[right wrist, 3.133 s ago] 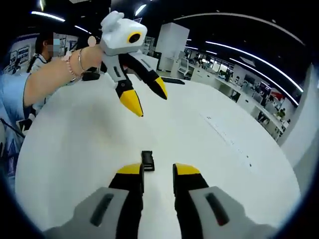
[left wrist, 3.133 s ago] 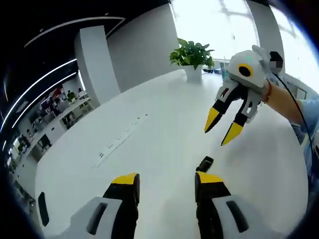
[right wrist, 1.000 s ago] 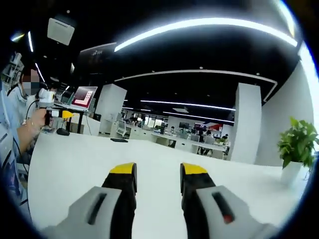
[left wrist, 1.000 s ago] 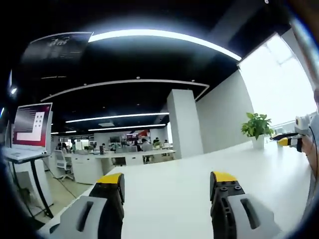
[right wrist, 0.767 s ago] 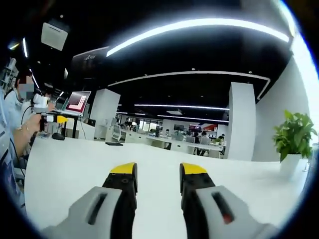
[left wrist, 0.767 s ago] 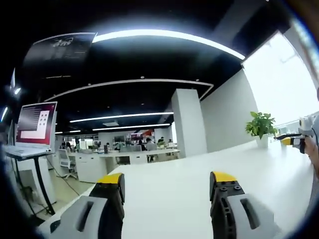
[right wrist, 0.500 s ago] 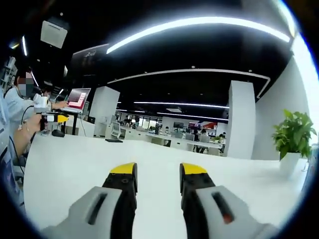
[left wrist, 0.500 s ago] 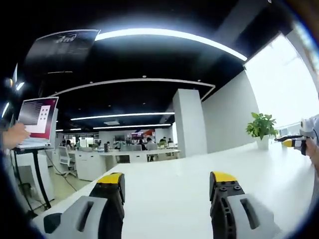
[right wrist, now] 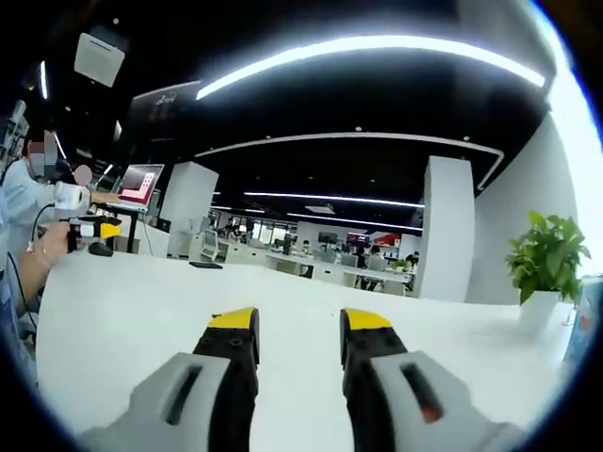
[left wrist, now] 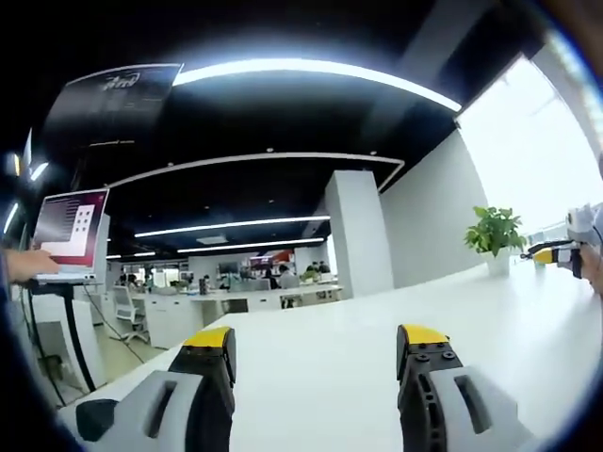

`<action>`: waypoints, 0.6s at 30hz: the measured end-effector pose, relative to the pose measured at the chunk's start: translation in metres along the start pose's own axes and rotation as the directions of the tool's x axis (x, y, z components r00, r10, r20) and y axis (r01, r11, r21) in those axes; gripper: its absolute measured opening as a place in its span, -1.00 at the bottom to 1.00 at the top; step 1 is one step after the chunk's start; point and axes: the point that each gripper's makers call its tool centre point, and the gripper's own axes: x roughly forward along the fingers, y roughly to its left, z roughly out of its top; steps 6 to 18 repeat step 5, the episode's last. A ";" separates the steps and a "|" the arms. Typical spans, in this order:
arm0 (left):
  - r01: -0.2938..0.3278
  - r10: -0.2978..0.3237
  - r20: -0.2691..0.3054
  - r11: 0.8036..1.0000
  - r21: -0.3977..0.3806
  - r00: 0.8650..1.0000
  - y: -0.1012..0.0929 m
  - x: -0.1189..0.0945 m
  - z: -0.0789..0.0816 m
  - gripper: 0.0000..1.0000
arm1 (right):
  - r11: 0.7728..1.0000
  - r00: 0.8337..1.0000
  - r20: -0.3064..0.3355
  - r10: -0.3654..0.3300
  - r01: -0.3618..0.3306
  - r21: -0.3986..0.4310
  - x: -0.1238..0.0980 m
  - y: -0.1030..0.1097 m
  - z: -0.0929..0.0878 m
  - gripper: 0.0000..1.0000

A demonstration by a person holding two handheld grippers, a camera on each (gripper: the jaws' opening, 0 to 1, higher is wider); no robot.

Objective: Snap the two parts of the plastic buckle together until the buckle closes and remains connected.

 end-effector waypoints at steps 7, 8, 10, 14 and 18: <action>0.014 -0.014 -0.015 1.000 0.006 1.000 -0.002 0.006 -0.009 0.40 | 1.000 1.000 0.000 -0.001 0.001 0.008 0.001 0.000 0.000 -0.33; 0.014 -0.014 -0.015 1.000 0.006 1.000 -0.002 0.006 -0.009 0.40 | 1.000 1.000 0.000 -0.001 0.001 0.008 0.001 0.000 0.000 -0.33; 0.014 -0.014 -0.015 1.000 0.006 1.000 -0.002 0.006 -0.009 0.40 | 1.000 1.000 0.000 -0.001 0.001 0.008 0.001 0.000 0.000 -0.33; 0.014 -0.014 -0.015 1.000 0.006 1.000 -0.002 0.006 -0.009 0.40 | 1.000 1.000 0.000 -0.001 0.001 0.008 0.001 0.000 0.000 -0.33; 0.014 -0.014 -0.015 1.000 0.006 1.000 -0.002 0.006 -0.009 0.40 | 1.000 1.000 0.000 -0.001 0.001 0.008 0.001 0.000 0.000 -0.33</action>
